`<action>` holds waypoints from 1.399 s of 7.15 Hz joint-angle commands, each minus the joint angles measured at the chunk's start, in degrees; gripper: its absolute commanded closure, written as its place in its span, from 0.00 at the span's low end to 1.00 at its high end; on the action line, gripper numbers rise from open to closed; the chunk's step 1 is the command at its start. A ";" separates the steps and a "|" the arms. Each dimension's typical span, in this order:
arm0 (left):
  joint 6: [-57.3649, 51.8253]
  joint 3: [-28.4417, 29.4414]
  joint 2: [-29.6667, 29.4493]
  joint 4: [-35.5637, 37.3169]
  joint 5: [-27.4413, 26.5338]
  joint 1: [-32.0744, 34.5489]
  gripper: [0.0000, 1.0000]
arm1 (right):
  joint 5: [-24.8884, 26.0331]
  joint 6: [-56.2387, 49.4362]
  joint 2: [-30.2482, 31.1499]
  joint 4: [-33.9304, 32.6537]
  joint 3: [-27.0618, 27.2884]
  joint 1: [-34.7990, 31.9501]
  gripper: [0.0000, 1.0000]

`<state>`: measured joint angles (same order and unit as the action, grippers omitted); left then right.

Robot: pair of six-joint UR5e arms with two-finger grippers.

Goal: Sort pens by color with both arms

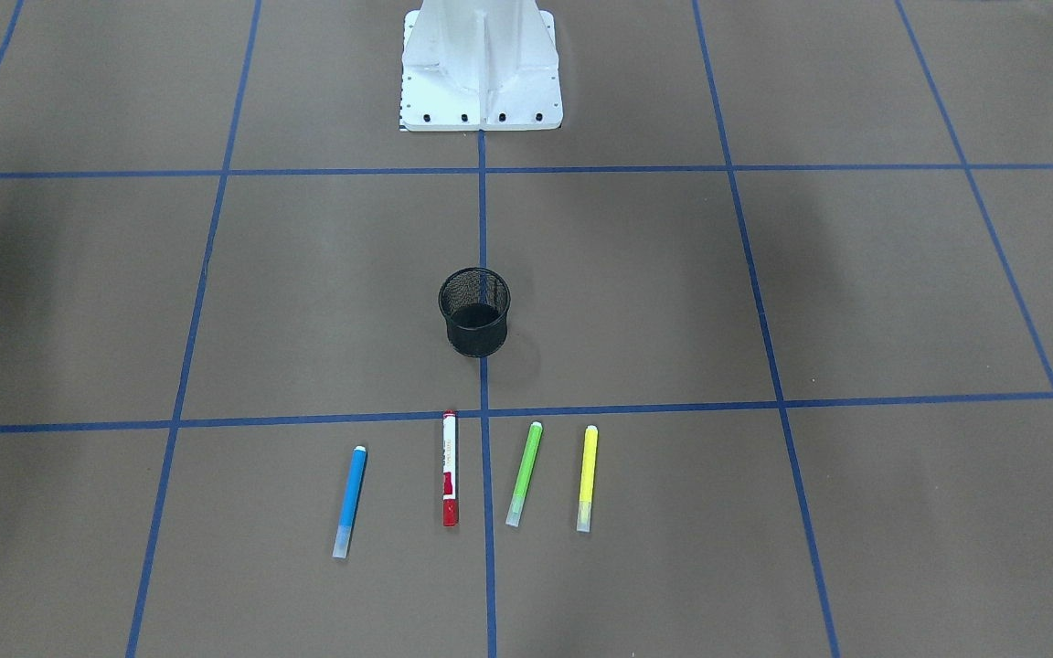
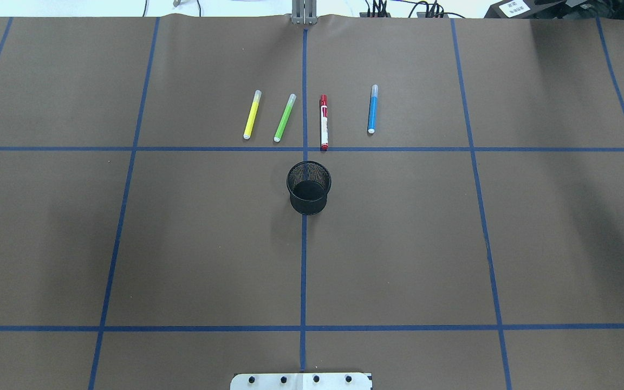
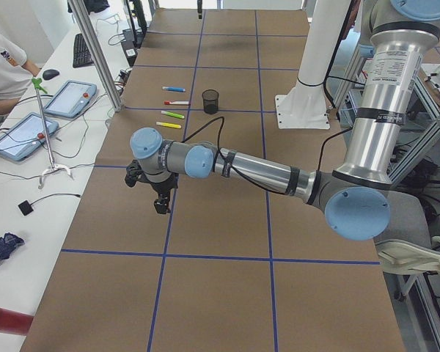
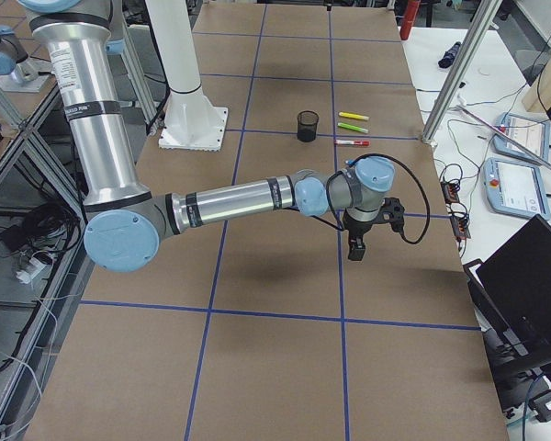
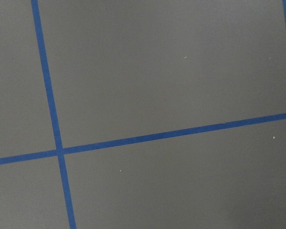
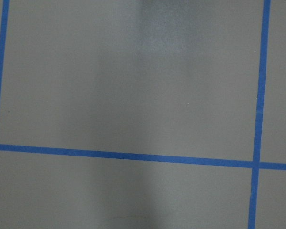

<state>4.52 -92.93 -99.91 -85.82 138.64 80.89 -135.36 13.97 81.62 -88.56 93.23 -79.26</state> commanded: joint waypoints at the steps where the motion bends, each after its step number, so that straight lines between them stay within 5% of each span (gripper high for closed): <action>1: 0.66 0.12 0.94 -0.14 -0.30 0.23 0.00 | 0.44 0.01 4.07 0.15 3.97 -0.46 0.01; 10: 0.93 -5.07 4.20 -0.05 -0.74 0.58 0.00 | -0.43 -0.17 6.18 0.41 3.98 -1.07 0.01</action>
<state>5.37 -97.99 -95.84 -85.87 137.90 81.39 -135.60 13.64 87.44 -88.23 97.47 -80.33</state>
